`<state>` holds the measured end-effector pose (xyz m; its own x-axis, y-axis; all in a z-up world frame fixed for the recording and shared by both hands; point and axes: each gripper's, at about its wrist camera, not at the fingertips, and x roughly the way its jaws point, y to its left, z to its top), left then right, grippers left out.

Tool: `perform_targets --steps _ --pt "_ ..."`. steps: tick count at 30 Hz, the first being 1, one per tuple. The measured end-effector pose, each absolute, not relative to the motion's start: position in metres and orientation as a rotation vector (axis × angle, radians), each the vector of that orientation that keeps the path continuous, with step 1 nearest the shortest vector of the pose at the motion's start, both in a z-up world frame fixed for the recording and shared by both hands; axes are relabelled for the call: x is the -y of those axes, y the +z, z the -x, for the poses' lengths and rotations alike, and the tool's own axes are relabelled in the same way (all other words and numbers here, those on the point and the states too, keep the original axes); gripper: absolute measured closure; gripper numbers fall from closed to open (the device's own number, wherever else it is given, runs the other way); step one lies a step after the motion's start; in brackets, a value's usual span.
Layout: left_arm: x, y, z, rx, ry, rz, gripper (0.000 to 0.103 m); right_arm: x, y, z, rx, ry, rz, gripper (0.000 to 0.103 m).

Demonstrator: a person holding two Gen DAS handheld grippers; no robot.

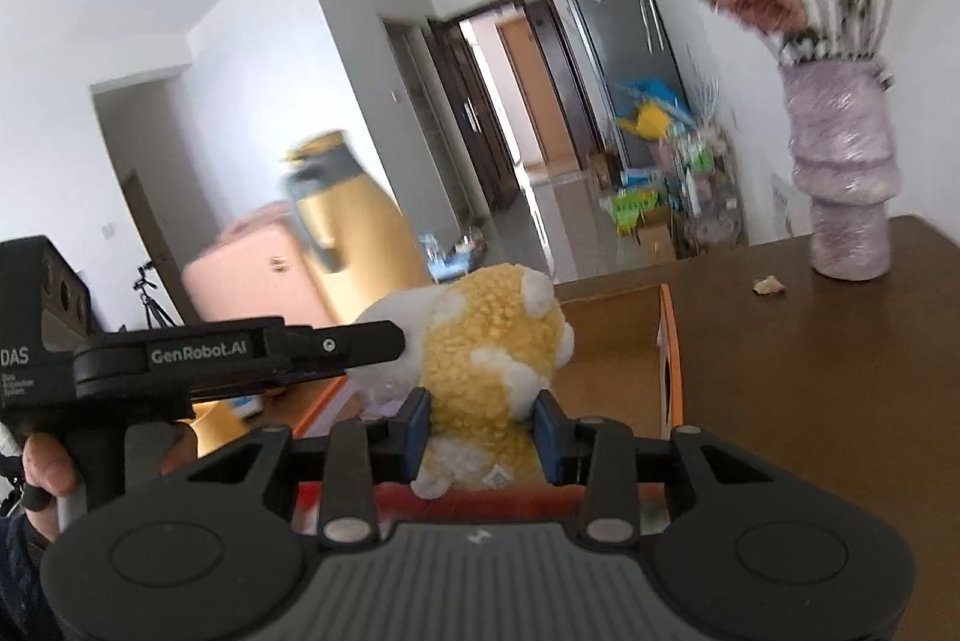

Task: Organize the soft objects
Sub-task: 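Lower the plush toy into the box and open both grippers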

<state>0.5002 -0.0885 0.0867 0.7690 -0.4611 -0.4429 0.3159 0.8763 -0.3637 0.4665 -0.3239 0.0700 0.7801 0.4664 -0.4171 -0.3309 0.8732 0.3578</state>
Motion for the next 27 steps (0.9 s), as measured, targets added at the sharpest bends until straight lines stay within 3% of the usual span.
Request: perform_targets --steps 6,10,19,27 --pt "0.093 0.033 -0.627 -0.72 -0.394 0.292 0.054 0.322 0.038 -0.6 -0.679 0.41 -0.229 0.068" --pt "0.104 0.003 -0.656 -0.758 -0.245 0.278 0.054 0.29 0.008 -0.634 -0.733 0.222 -0.016 0.064" --pt "0.108 0.048 -0.597 -0.574 -0.224 0.046 0.046 0.274 0.037 -0.598 -0.598 0.179 0.091 0.061" --pt "0.067 0.136 -0.496 -0.413 -0.177 -0.058 0.025 0.306 0.126 -0.506 -0.472 0.186 0.076 0.049"
